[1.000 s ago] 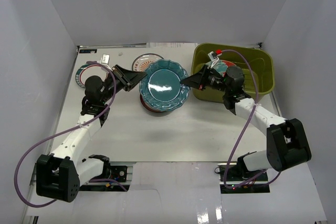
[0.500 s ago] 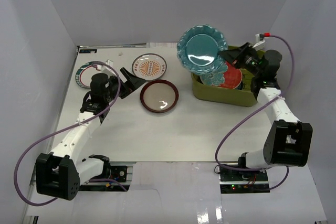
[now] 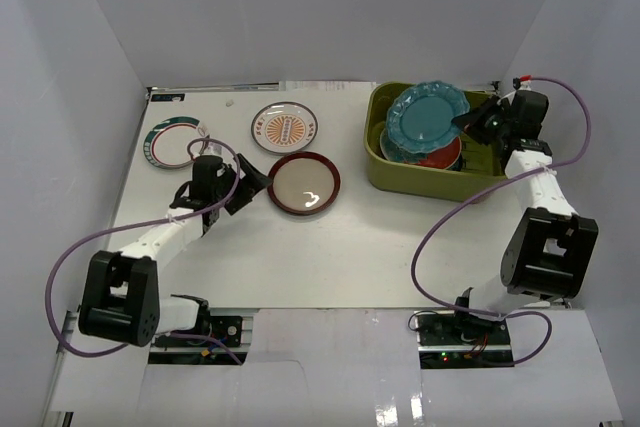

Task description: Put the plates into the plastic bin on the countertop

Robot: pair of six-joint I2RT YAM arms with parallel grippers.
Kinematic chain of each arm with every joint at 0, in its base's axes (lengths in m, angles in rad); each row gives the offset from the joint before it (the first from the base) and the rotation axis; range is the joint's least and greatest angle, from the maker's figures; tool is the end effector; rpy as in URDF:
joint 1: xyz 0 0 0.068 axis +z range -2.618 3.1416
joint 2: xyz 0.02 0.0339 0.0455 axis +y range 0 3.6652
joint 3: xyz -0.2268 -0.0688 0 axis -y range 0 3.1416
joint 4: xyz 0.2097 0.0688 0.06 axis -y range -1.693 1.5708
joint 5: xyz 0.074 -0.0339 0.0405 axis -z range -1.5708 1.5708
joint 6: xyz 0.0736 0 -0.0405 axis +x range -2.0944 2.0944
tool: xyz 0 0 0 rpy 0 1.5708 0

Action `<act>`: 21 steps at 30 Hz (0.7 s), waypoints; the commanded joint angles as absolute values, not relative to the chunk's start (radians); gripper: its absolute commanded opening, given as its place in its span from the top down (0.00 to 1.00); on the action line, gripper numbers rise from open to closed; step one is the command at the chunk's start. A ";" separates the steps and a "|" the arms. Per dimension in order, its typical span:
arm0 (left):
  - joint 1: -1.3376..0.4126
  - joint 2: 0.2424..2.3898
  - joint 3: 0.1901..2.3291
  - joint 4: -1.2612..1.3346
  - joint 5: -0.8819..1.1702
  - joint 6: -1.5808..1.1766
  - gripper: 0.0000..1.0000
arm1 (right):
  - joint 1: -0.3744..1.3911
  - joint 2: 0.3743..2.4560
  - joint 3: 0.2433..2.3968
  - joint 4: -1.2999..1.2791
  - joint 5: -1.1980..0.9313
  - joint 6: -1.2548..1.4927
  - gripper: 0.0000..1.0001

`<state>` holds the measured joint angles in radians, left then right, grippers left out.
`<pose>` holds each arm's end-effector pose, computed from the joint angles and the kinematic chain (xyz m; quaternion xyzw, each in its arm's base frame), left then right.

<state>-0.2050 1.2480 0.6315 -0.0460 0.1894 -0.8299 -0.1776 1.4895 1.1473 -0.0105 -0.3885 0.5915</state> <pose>0.2607 -0.0684 0.1663 -0.2355 0.8640 -0.2899 0.3375 0.3520 -0.0349 0.2766 0.1995 0.7874 0.2703 0.5168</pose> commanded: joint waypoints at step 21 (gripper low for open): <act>-0.299 1.629 0.788 -0.014 0.031 -0.816 0.35 | -0.183 1.591 1.164 -0.129 -0.206 0.431 0.26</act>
